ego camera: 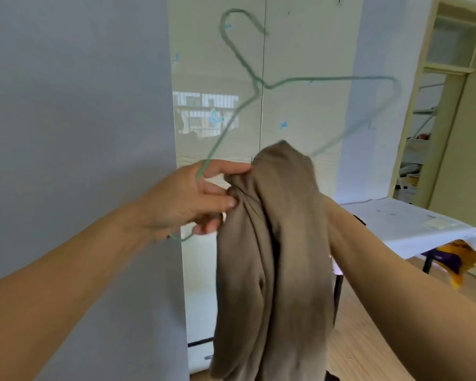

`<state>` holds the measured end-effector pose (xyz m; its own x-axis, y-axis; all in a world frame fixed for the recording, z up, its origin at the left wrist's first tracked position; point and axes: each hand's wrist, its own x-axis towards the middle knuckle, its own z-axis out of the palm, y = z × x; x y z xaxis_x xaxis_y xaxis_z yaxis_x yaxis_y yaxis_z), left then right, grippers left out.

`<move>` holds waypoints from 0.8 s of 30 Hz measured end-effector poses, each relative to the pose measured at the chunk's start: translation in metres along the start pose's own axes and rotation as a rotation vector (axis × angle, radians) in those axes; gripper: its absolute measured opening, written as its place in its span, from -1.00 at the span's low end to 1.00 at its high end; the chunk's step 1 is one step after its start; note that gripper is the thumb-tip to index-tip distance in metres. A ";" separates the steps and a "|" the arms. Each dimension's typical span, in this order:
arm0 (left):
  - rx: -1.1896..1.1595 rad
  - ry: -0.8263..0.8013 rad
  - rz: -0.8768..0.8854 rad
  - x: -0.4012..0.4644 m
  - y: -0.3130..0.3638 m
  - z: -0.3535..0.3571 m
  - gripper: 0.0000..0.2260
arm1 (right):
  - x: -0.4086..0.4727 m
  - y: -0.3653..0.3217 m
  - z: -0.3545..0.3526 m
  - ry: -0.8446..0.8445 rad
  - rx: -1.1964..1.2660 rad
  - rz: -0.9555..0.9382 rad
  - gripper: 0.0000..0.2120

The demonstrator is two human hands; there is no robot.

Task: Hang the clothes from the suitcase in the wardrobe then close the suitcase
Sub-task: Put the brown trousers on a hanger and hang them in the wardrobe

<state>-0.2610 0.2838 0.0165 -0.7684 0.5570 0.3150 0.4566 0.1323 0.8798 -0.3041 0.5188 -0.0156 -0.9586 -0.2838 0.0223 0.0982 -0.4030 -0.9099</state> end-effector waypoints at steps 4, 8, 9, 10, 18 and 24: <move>-0.049 0.339 -0.171 0.014 -0.011 -0.025 -0.64 | -0.010 0.014 0.004 -0.022 0.011 0.119 -0.34; 0.031 0.400 -0.262 0.022 -0.025 -0.034 -0.58 | -0.019 0.041 0.012 -0.102 -0.678 0.227 -0.44; 0.080 0.397 -0.255 0.021 -0.031 -0.036 -0.56 | -0.015 0.042 0.013 -0.020 -0.697 0.190 -0.52; 0.125 0.389 -0.250 0.019 -0.035 -0.037 -0.54 | -0.011 0.043 0.009 0.033 -0.640 0.136 -0.58; 0.113 -0.012 -0.323 -0.008 -0.054 -0.015 -0.36 | 0.005 0.001 0.029 0.134 0.018 -0.196 -0.86; 0.063 -0.145 -0.200 -0.021 -0.063 -0.004 -0.31 | 0.025 -0.005 0.021 0.599 -0.122 -0.073 -0.77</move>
<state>-0.2750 0.2604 -0.0444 -0.7759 0.6260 0.0784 0.3324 0.3000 0.8941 -0.3228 0.4953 -0.0019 -0.9486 0.2935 -0.1183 0.0293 -0.2909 -0.9563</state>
